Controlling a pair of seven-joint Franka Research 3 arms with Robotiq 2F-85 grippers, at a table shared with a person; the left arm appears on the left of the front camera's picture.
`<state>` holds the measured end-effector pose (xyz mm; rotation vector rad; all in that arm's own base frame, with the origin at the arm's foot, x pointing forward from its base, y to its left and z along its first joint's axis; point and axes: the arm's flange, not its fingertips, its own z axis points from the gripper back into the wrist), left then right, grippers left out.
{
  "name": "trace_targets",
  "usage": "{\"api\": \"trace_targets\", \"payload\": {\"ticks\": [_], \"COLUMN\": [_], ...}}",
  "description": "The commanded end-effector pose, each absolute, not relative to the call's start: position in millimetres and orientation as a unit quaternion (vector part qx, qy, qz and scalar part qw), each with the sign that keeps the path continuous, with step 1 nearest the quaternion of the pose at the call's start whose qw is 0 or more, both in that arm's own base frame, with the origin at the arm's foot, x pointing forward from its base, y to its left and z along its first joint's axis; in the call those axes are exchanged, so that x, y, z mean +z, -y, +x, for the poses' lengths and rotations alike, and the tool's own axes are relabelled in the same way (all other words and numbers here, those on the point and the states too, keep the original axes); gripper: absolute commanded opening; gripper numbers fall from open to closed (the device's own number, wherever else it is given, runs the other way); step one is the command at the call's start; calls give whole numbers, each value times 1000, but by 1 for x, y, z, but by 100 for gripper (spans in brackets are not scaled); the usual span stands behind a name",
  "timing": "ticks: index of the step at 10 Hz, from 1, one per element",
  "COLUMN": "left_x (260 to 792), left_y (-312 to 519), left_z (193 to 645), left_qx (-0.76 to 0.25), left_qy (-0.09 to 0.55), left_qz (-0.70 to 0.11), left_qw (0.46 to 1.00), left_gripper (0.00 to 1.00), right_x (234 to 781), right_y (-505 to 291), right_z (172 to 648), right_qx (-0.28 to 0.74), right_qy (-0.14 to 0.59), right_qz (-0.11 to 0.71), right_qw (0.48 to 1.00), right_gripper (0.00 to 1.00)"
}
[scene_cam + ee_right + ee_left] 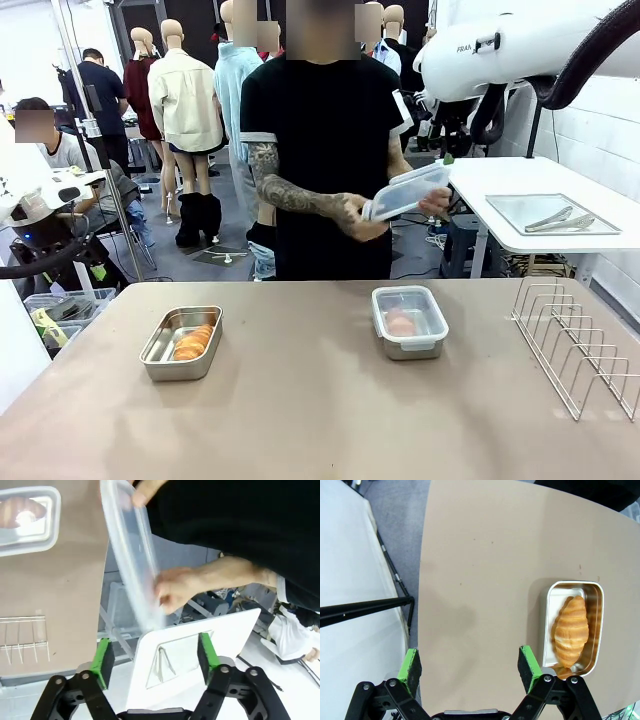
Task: Place the bread in airtight containers.
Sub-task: Release when the human grabs the Airtight Container lid.
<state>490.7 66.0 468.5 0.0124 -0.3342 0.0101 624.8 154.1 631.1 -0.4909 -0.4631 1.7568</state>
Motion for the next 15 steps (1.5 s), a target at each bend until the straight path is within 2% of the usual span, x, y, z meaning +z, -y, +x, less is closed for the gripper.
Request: {"api": "trace_targets", "payload": {"ticks": [1,2,4,6,8,13,14,15], "left_x": [469,469,469,469,469,469,469,469], "left_y": [-66,-66,-66,-66,-66,-66,-66,-66], "left_z": [489,489,489,489,489,489,489,489], "left_qx": [10,10,10,10,10,10,10,10], "left_qy": [170,170,170,170,170,170,170,170], "left_qz": [15,15,15,15,15,15,15,15], "left_qw": [985,985,985,985,985,985,985,985], "left_gripper": [100,100,100,100,100,100,100,100], "right_x": [627,633,643,634,614,580,583,583], "right_y": [-147,-134,-94,-45,-3,60,51,51], "right_z": [610,592,546,516,509,526,518,518], "right_qx": [767,772,753,739,734,725,721,721], "right_qy": [182,151,104,75,87,118,106,106], "right_qz": [-197,-184,-140,-72,-17,77,37,37], "right_qw": [583,589,634,666,674,674,684,684], "right_gripper": [100,100,100,100,100,100,100,100]}}
